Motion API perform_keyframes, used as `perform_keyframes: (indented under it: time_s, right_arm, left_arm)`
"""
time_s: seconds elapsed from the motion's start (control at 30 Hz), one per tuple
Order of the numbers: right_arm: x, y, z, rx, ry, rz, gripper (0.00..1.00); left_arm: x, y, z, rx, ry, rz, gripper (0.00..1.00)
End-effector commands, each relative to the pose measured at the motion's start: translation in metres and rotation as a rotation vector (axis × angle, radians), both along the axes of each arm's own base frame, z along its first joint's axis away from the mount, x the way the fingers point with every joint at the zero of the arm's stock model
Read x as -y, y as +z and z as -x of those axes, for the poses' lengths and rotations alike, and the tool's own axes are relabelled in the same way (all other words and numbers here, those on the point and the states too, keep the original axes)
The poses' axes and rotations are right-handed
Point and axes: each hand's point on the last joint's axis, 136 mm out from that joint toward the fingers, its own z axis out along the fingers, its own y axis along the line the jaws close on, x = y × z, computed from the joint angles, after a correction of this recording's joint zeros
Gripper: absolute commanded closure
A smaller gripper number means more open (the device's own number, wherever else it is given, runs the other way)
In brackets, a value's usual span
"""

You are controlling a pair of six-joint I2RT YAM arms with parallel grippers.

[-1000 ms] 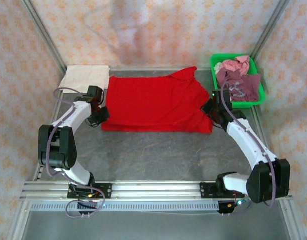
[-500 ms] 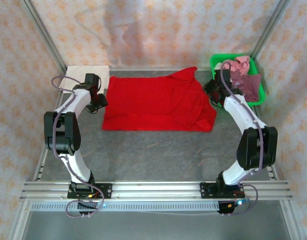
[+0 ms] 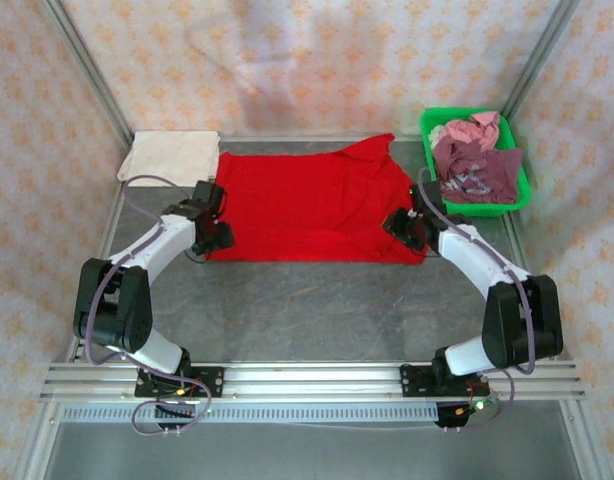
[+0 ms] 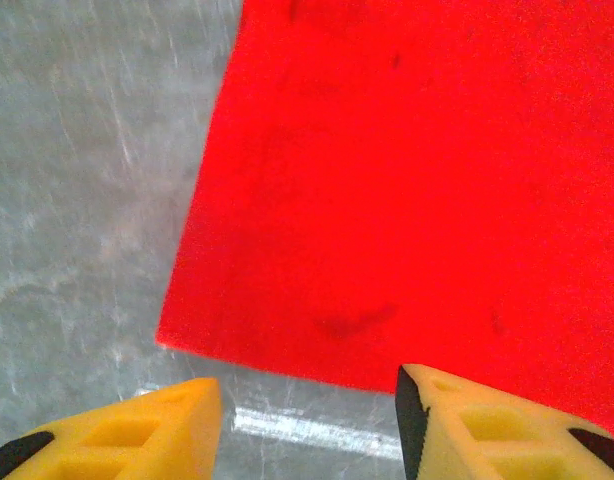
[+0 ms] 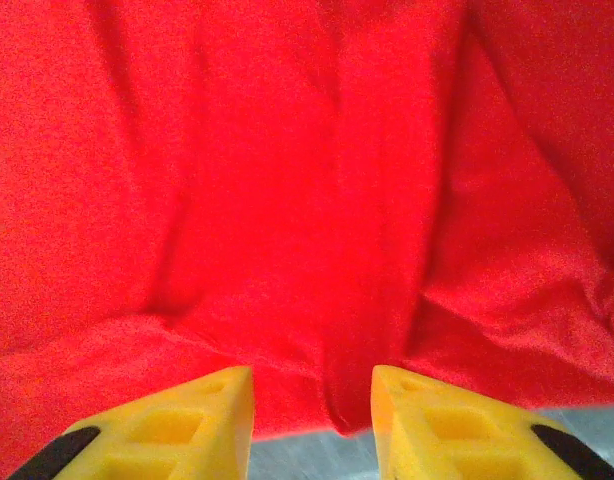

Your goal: Fold and stack the t-shirts

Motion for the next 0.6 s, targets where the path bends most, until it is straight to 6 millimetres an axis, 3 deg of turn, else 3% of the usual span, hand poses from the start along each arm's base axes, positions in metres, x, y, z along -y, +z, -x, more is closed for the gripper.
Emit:
perform_keyframes:
  time_s: [0.0,0.27,0.33,0.57]
  right_arm:
    - [-0.009,-0.015,0.003,-0.056,0.04,0.008,0.63]
    - [-0.009,-0.045,-0.002,-0.156,0.029,0.109,0.62]
    - [-0.012,-0.048,-0.004,-0.158,0.033,0.109,0.63]
    - [-0.016,-0.052,-0.004,-0.17,0.038,0.111,0.88]
  left_arm:
    - [0.003,0.003,-0.012,0.048,-0.017,-0.008,0.52]
    - [0.058,0.016,-0.011,0.085,-0.223,0.043,0.52]
    - [0.062,0.017,-0.007,0.087,-0.237,0.045,0.52]
    - [0.057,0.007,-0.001,0.061,-0.222,0.017,0.51]
